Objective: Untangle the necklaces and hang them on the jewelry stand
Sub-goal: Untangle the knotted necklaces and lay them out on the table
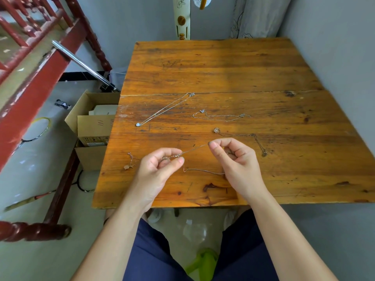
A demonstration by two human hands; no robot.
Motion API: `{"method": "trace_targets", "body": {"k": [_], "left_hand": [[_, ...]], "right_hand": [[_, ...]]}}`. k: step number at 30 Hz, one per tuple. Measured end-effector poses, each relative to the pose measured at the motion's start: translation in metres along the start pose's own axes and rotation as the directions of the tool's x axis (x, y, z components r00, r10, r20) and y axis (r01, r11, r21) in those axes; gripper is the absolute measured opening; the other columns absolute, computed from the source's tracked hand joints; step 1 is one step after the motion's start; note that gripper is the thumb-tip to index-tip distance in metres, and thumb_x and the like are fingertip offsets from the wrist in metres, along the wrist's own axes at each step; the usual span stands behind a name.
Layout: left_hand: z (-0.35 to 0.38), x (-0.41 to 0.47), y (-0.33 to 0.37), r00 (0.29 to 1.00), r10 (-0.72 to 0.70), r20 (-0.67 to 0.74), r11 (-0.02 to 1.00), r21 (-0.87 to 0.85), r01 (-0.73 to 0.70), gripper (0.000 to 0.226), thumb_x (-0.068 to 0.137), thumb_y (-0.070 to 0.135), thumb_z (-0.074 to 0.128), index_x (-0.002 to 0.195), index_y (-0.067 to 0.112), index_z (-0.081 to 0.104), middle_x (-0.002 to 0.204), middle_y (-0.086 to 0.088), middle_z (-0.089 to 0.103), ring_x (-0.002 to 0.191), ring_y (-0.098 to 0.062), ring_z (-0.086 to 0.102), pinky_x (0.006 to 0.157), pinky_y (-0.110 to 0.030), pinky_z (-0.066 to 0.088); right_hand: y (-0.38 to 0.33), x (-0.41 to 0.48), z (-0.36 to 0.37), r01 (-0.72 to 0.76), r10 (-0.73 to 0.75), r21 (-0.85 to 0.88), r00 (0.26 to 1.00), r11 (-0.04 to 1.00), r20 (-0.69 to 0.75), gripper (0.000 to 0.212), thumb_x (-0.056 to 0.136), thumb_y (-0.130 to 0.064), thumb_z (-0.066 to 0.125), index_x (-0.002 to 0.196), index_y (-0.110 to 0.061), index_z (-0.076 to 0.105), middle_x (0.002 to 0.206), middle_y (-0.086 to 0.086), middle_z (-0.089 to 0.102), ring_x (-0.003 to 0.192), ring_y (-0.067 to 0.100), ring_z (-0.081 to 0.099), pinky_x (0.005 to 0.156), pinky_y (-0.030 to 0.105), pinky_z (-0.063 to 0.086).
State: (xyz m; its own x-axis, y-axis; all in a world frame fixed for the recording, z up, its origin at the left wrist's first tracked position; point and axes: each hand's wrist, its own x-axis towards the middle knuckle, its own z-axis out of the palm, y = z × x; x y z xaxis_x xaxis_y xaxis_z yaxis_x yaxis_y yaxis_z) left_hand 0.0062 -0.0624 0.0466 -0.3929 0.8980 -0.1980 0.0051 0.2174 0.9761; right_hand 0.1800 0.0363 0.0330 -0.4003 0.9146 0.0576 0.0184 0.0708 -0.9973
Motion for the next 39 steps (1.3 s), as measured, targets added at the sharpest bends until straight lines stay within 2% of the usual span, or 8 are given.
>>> {"method": "trace_targets", "body": {"k": [5, 11, 16, 18, 23, 28, 33, 39], "left_hand": [[-0.001, 0.001, -0.005, 1.000, 0.022, -0.020, 0.996, 0.088, -0.020, 0.029, 0.086, 0.007, 0.071, 0.109, 0.023, 0.065, 0.067, -0.001, 0.032, 0.065, -0.014, 0.039, 0.075, -0.021, 0.046], [-0.007, 0.003, -0.007, 0.990, 0.109, -0.085, 0.983, 0.157, -0.095, 0.019, 0.091, 0.014, 0.067, 0.106, 0.024, 0.069, 0.056, 0.004, 0.037, 0.057, -0.013, 0.041, 0.068, -0.031, 0.045], [-0.012, 0.005, -0.010, 0.974, 0.191, -0.120, 0.923, 0.360, -0.137, 0.012, 0.094, 0.026, 0.062, 0.101, 0.029, 0.071, 0.057, -0.018, 0.047, 0.053, -0.035, 0.044, 0.051, -0.040, 0.042], [-0.013, 0.005, -0.014, 0.958, 0.248, -0.142, 0.871, 0.466, -0.156, 0.013, 0.095, 0.028, 0.060, 0.104, 0.030, 0.070, 0.060, -0.004, 0.051, 0.056, -0.026, 0.049, 0.052, -0.038, 0.043], [-0.007, 0.006, -0.011, 0.942, 0.324, -0.085, 0.629, 0.763, -0.148, 0.051, 0.088, 0.041, 0.067, 0.136, 0.030, 0.055, 0.125, 0.010, 0.045, 0.068, -0.003, 0.053, 0.067, -0.026, 0.049], [0.026, 0.020, -0.005, 0.958, 0.285, 0.025, 0.716, 0.659, -0.230, 0.069, 0.084, 0.051, 0.067, 0.146, 0.033, 0.043, 0.140, 0.008, 0.037, 0.123, -0.005, 0.030, 0.100, -0.021, 0.025], [0.069, 0.046, -0.008, 0.973, 0.180, 0.141, 0.811, 0.538, -0.229, 0.045, 0.084, 0.053, 0.065, 0.128, 0.046, 0.057, 0.130, 0.007, 0.047, 0.122, -0.014, 0.033, 0.104, -0.032, 0.029], [0.064, 0.051, -0.004, 0.958, 0.282, -0.058, 0.932, 0.251, -0.260, 0.011, 0.096, 0.022, 0.059, 0.095, 0.024, 0.070, 0.091, 0.009, 0.074, 0.093, -0.005, 0.065, 0.083, -0.021, 0.046]], "right_hand": [[0.002, 0.002, -0.001, 0.047, -0.048, -0.025, 0.997, 0.999, -0.055, 0.012, 0.094, -0.033, 0.066, 0.089, -0.023, 0.071, 0.056, -0.002, 0.034, 0.049, 0.012, 0.026, 0.047, 0.024, 0.026], [0.003, 0.009, -0.012, 0.068, -0.085, -0.112, 0.984, 0.991, -0.155, 0.011, 0.098, -0.025, 0.064, 0.093, -0.018, 0.071, 0.060, 0.012, 0.035, 0.054, 0.009, 0.031, 0.051, 0.021, 0.032], [0.004, 0.010, -0.021, 0.079, -0.107, -0.185, 0.983, 0.980, -0.146, 0.009, 0.098, -0.027, 0.065, 0.094, -0.022, 0.072, 0.066, 0.023, 0.048, 0.057, 0.009, 0.037, 0.056, 0.022, 0.037], [0.005, 0.011, -0.022, 0.073, -0.102, -0.207, 0.986, 0.976, -0.130, 0.010, 0.098, -0.028, 0.065, 0.093, -0.023, 0.072, 0.066, 0.021, 0.051, 0.057, 0.008, 0.038, 0.056, 0.022, 0.038], [-0.001, 0.011, -0.023, 0.080, -0.096, -0.192, 0.993, 0.978, -0.072, 0.012, 0.098, -0.028, 0.064, 0.094, -0.021, 0.073, 0.072, 0.014, 0.061, 0.060, 0.008, 0.044, 0.056, 0.021, 0.040], [-0.011, 0.010, -0.025, 0.096, -0.100, -0.144, 0.995, 0.985, -0.023, 0.017, 0.097, -0.030, 0.064, 0.098, -0.018, 0.076, 0.083, 0.017, 0.068, 0.069, 0.032, 0.055, 0.061, 0.038, 0.048], [-0.015, 0.008, -0.030, 0.098, -0.098, -0.114, 0.995, 0.989, 0.002, 0.017, 0.097, -0.028, 0.063, 0.099, -0.019, 0.077, 0.087, 0.005, 0.074, 0.081, 0.037, 0.061, 0.069, 0.040, 0.053], [-0.019, 0.001, -0.055, 0.094, -0.094, -0.190, 0.996, 0.977, 0.008, 0.026, 0.092, -0.034, 0.069, 0.076, -0.012, 0.067, 0.060, 0.002, 0.052, 0.055, 0.010, 0.042, 0.052, 0.019, 0.039]]}}
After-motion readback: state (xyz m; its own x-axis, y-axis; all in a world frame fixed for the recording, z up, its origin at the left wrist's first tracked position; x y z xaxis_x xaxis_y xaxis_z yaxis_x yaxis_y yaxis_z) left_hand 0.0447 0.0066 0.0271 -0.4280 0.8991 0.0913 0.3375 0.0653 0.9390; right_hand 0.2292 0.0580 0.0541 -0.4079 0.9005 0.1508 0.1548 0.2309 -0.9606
